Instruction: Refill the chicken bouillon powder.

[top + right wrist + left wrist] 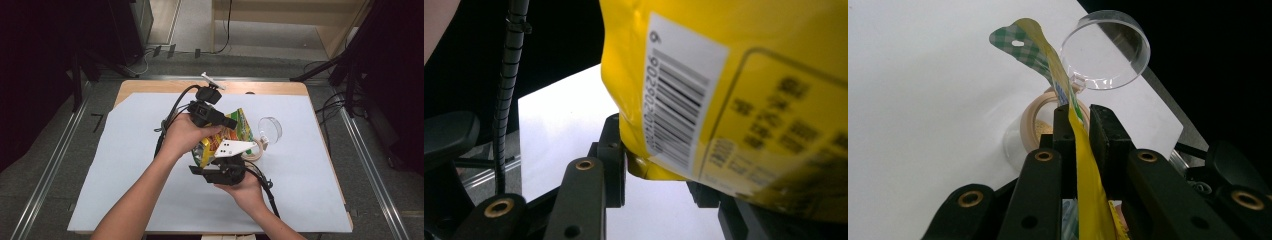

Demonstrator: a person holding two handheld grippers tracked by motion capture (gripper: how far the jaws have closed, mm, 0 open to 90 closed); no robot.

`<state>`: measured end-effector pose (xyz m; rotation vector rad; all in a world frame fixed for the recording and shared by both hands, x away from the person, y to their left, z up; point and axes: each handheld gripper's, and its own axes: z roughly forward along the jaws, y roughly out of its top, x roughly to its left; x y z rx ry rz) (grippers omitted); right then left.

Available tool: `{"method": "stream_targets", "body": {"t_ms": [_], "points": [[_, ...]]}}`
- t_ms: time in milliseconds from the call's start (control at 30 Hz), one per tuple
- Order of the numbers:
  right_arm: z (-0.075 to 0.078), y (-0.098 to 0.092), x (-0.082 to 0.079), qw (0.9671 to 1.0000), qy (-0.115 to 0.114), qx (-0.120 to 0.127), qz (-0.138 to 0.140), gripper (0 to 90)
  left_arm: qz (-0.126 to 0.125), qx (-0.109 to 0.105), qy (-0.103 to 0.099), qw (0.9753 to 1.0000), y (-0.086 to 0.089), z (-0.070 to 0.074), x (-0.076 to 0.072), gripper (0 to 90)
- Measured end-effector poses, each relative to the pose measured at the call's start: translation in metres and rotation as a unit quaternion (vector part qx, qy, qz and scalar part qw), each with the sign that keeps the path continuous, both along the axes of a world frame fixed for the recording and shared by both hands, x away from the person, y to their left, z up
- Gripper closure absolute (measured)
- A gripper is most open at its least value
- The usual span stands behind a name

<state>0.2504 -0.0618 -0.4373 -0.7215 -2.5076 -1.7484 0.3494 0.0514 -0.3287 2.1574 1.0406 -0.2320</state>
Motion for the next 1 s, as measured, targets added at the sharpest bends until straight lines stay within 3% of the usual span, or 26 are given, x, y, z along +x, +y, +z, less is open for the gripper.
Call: {"method": "stream_targets", "body": {"t_ms": [133,1000], "points": [[0.0007,-0.0004,-0.0008,1.0000,0.008,0.003,0.001,66.7,0.000,-0.001,0.003,1.0000,0.0001,-0.0002,0.0007,82.6],[-0.0005,-0.0002,-0.0003,1.0000,-0.001,-0.002,-0.005,66.9,0.000,-0.002,-0.002,1.0000,-0.0012,0.0002,-0.0003,82.3]]}}
